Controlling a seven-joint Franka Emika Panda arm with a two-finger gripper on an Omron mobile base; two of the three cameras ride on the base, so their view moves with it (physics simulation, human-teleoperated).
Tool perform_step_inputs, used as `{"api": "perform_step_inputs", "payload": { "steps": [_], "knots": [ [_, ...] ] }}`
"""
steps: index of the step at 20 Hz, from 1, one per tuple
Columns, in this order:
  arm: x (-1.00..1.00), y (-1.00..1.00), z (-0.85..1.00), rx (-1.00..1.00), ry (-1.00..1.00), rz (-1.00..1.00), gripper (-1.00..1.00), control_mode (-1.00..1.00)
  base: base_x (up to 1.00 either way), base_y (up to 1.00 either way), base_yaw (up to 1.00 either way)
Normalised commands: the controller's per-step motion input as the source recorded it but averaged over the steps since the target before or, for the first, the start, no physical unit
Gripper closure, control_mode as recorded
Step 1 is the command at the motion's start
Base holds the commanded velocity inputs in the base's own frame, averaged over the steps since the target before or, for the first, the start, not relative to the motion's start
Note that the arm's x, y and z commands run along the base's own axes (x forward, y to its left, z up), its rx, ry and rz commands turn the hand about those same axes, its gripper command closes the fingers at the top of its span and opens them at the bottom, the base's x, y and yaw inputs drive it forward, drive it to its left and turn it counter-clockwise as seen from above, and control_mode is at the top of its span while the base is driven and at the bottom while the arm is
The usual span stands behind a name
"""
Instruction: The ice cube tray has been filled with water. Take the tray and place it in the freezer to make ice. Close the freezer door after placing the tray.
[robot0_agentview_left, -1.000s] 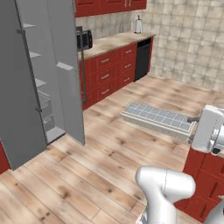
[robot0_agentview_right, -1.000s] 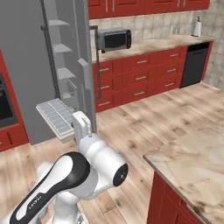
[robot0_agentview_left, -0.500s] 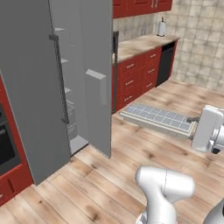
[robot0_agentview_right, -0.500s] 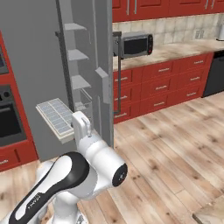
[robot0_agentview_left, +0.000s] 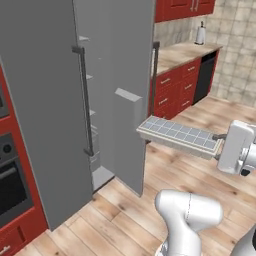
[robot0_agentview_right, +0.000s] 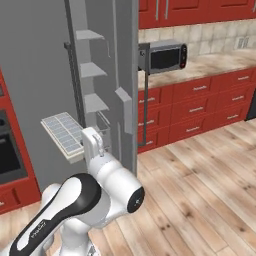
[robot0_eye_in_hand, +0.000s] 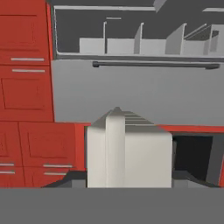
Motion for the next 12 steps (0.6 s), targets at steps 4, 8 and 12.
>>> {"api": "perform_step_inputs", "payload": {
  "steps": [4,8,12],
  "knots": [
    [0.00,0.00,0.00,0.00,0.00,0.00,1.00,1.00,0.79,0.00,0.00],
    [0.00,0.00,0.00,0.00,0.00,0.00,1.00,1.00,0.79,0.00,0.00],
    [0.00,0.00,0.00,0.00,0.00,0.00,1.00,1.00,0.81,0.00,0.00]
  ]
}}
